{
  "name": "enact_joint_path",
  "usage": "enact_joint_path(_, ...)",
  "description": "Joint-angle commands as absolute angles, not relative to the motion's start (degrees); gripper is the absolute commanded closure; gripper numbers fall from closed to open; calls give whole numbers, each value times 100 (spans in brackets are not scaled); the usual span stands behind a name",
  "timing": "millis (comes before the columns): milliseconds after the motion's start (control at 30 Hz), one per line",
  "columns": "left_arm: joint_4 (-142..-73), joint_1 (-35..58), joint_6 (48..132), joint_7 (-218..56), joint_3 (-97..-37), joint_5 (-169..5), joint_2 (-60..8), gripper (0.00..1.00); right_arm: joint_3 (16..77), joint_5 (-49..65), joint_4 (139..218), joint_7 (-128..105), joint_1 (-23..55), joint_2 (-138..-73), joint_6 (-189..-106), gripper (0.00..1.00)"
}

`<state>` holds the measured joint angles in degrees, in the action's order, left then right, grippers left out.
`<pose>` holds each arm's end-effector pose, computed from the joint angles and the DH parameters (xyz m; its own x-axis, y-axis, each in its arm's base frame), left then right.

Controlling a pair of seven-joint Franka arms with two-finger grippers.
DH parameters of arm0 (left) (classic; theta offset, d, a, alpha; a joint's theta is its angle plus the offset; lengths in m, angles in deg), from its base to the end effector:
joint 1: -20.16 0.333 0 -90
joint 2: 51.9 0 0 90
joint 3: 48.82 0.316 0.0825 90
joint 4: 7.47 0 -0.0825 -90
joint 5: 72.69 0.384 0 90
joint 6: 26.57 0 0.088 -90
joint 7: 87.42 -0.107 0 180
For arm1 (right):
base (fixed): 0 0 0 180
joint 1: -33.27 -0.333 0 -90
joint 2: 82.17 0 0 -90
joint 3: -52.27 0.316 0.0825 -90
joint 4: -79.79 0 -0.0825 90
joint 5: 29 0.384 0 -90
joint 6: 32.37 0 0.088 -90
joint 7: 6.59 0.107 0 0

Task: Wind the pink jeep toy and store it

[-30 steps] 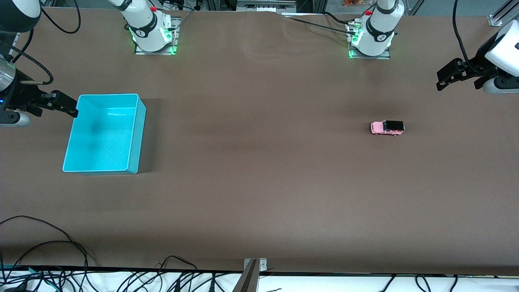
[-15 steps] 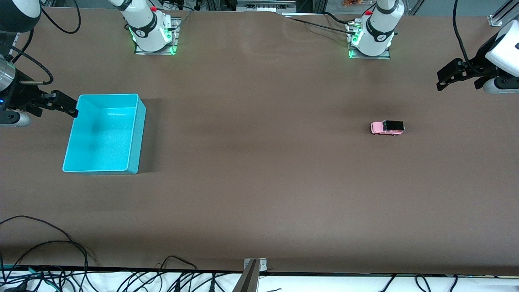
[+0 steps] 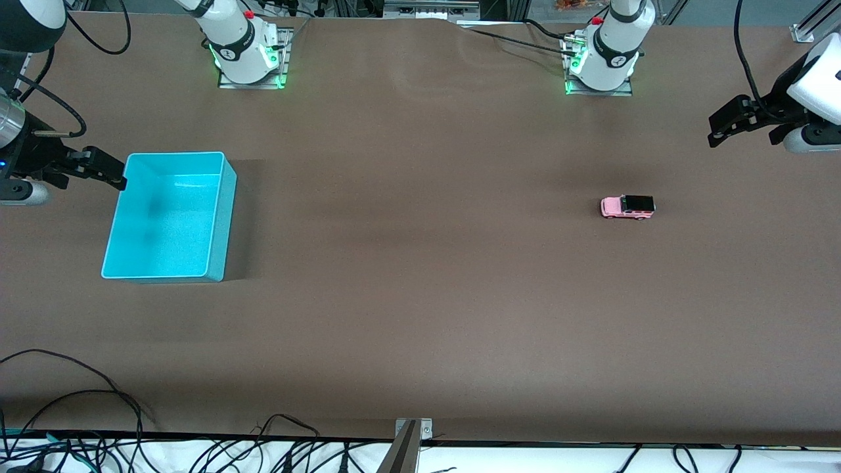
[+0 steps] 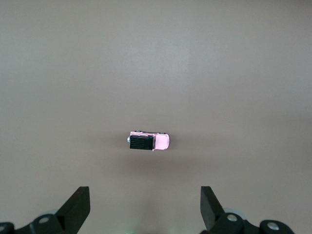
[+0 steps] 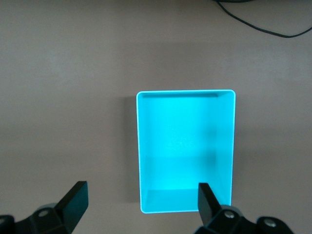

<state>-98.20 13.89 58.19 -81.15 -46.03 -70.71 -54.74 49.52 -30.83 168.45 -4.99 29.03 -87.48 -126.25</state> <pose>0.5288 -0.0275 0.6377 0.9974 0.0517 -0.0508 0.0498 -0.9980 -0.0379 0.5878 0.0133 0.5887 1.0000 0.0005 -0.0005 0.0005 -0.9993 0.0363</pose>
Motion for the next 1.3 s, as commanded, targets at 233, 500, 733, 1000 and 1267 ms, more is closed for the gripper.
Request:
enact_joint_path(233, -9659, 1454, 5684, -8100, -4592, -7154, -5401, 0, 4954, -3111, 16803, -457, 2879, -8727, -12615, 0)
enact_joint_path(500, -9668, 1454, 5684, -8100, -4592, -7146, -5401, 0, 4954, -3111, 16803, -457, 2879, -8727, -12615, 0)
enact_joint_path(733, -9659, 1454, 5684, -8100, -4600, -7146, -5401, 0, 4954, -3111, 16803, -456, 2879, -8727, -12615, 0)
enact_joint_path(1000, -9650, 1445, 5684, -8100, -4627, -7146, -5410, 0, 4954, -3111, 16785, -457, 2879, -8727, -12615, 0)
enact_joint_path(1267, -9659, 1375, 5684, -8100, -4644, -7146, -5427, 0, 4954, -3111, 16803, -457, 2879, -8727, -12615, 0)
